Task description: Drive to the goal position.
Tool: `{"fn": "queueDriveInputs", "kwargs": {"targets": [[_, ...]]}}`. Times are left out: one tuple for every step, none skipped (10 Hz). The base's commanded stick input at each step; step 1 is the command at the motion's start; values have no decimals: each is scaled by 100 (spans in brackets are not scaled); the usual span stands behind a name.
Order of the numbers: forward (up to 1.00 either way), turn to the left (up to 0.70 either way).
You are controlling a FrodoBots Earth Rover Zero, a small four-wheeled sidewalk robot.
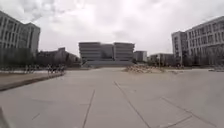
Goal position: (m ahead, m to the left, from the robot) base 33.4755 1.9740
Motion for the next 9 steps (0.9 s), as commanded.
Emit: {"fn": "queueDriveInputs", "kwargs": {"targets": [[70, 14], [70, 9], [70, 0], [70, 3], [70, 10], [70, 7], [70, 0], [70, 0], [70, 0]]}}
